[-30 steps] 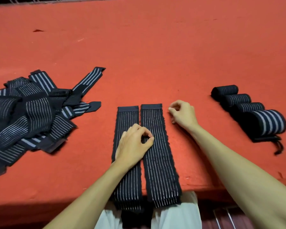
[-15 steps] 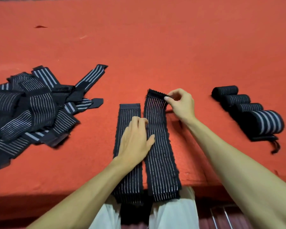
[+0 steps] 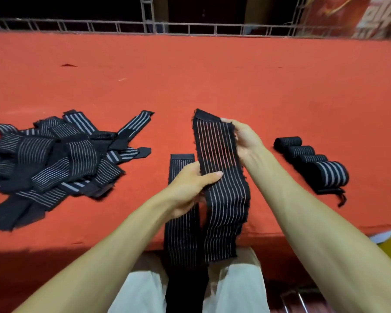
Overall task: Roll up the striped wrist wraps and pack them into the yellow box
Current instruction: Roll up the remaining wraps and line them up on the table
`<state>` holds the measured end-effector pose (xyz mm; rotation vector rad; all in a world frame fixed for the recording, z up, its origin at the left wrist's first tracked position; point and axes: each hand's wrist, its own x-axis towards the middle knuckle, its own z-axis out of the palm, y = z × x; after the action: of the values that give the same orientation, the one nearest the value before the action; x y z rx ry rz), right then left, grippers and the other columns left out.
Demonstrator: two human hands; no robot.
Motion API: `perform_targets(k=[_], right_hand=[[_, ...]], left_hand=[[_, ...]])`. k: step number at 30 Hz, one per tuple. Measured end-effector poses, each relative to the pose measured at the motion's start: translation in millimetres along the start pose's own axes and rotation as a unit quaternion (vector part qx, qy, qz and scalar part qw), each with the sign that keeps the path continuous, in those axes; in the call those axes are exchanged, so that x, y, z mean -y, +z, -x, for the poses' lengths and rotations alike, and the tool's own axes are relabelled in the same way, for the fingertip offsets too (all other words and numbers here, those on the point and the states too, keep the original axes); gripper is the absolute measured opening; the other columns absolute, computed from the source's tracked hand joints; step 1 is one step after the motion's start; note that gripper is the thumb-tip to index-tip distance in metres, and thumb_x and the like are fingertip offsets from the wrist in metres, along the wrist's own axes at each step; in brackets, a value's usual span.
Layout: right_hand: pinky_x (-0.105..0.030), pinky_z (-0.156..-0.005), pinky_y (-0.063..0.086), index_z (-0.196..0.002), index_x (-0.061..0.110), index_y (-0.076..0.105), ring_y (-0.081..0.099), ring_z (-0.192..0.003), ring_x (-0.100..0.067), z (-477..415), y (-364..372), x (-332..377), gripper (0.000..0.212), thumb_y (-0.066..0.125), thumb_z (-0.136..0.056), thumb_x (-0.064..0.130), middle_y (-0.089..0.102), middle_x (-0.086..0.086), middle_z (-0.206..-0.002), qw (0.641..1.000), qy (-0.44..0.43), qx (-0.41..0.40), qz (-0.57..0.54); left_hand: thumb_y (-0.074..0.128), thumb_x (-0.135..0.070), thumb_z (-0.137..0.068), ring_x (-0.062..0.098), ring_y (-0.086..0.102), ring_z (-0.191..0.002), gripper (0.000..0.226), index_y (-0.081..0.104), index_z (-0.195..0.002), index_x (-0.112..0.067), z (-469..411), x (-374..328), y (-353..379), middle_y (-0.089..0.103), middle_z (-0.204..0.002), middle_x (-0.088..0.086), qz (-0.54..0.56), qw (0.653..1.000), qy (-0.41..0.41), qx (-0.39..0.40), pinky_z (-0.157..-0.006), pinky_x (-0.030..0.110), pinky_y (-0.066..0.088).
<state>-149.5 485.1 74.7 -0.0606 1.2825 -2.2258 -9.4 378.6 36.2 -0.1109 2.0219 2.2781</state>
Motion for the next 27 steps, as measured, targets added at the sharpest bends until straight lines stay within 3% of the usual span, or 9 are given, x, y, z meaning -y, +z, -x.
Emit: perform_targets(k=[4,7,10,14,17,19,23,25,27], right_hand=[[-0.024,-0.051,0.044,-0.078,0.009,0.059,0.050,-0.047,-0.010,3.9,10.9,-14.8,0.013,0.059,-0.091,0.009,0.055,0.000,-0.056,0.999,0.000,-0.035,0.024],[-0.017,-0.040,0.045,-0.085,0.003,0.060,0.055,-0.038,-0.006,12.4,14.0,-27.4,0.007,0.060,-0.090,-0.002,0.060,-0.005,-0.060,0.989,-0.058,-0.084,0.106],[-0.018,-0.046,0.049,-0.085,0.005,0.061,0.061,-0.046,-0.008,14.1,9.9,-36.8,0.010,0.062,-0.089,-0.003,0.063,-0.010,-0.075,0.977,-0.077,-0.098,0.175],[-0.019,-0.049,0.050,-0.082,0.008,0.061,0.060,-0.049,-0.008,12.8,9.1,-40.5,0.011,0.065,-0.088,-0.001,0.063,-0.008,-0.074,0.971,-0.078,-0.084,0.211],[-0.020,-0.047,0.047,-0.081,0.008,0.063,0.057,-0.050,-0.008,8.4,10.0,-43.6,0.009,0.067,-0.087,0.002,0.062,-0.006,-0.072,0.970,-0.067,-0.075,0.220],[-0.018,-0.045,0.045,-0.082,0.007,0.063,0.056,-0.049,-0.007,5.3,10.4,-49.8,0.009,0.067,-0.086,0.000,0.060,-0.006,-0.072,0.974,-0.053,-0.061,0.211],[-0.018,-0.043,0.042,-0.083,0.005,0.062,0.053,-0.046,-0.008,-3.4,7.9,-69.4,0.008,0.066,-0.086,-0.001,0.059,-0.007,-0.069,0.977,-0.020,-0.038,0.207],[-0.022,-0.047,0.040,-0.084,0.008,0.063,0.052,-0.050,-0.011,-11.8,3.6,-77.0,0.008,0.069,-0.085,0.004,0.060,-0.006,-0.068,0.975,-0.002,-0.036,0.221],[-0.023,-0.047,0.037,-0.082,0.010,0.061,0.051,-0.050,-0.013,-21.2,-1.6,-82.0,0.011,0.071,-0.084,0.005,0.060,-0.007,-0.066,0.971,0.003,-0.036,0.237]], left_hand=[[0.057,-0.007,-0.093,0.021,0.069,-0.084,0.024,0.058,-0.116,0.001,28.6,-14.5,-15.3,0.069,-0.102,0.014,0.124,0.990,-0.032,0.058,-0.080,0.034,0.058],[0.060,-0.007,-0.093,0.025,0.068,-0.091,0.032,0.054,-0.122,0.003,36.8,-4.1,-24.8,0.068,-0.108,0.018,0.078,0.995,-0.055,0.026,-0.090,0.045,0.054],[0.061,-0.007,-0.093,0.029,0.068,-0.093,0.025,0.055,-0.117,-0.002,35.2,15.1,-29.6,0.069,-0.109,0.018,-0.008,0.998,-0.044,-0.046,-0.088,0.056,0.051],[0.063,-0.008,-0.092,0.019,0.069,-0.097,0.031,0.052,-0.121,-0.010,27.7,29.5,-41.9,0.068,-0.114,0.010,-0.078,0.995,-0.010,-0.066,-0.084,0.037,0.057],[0.070,-0.031,-0.086,0.015,0.067,-0.101,0.050,0.046,-0.129,-0.017,22.2,32.8,-54.1,0.068,-0.116,0.001,-0.119,0.991,-0.044,-0.044,-0.079,0.029,0.052],[0.066,-0.043,-0.084,0.007,0.064,-0.092,0.057,0.047,-0.131,-0.016,10.8,31.1,-60.6,0.067,-0.109,-0.006,-0.124,0.988,-0.035,-0.080,-0.071,0.024,0.046],[0.060,-0.022,-0.094,0.006,0.052,-0.059,0.025,0.060,-0.115,-0.009,-20.3,23.0,-76.7,0.060,-0.079,0.001,-0.009,0.977,0.021,-0.212,-0.051,0.018,0.044],[0.064,-0.011,-0.092,0.010,0.054,-0.057,0.008,0.066,-0.100,-0.012,-34.3,27.6,-87.1,0.063,-0.076,0.006,-0.027,0.971,0.041,-0.234,-0.050,0.019,0.044],[0.068,-0.008,-0.088,0.015,0.059,-0.066,0.009,0.069,-0.091,-0.016,-45.4,35.4,-95.9,0.066,-0.080,0.007,-0.051,0.966,0.044,-0.248,-0.058,0.024,0.049]])
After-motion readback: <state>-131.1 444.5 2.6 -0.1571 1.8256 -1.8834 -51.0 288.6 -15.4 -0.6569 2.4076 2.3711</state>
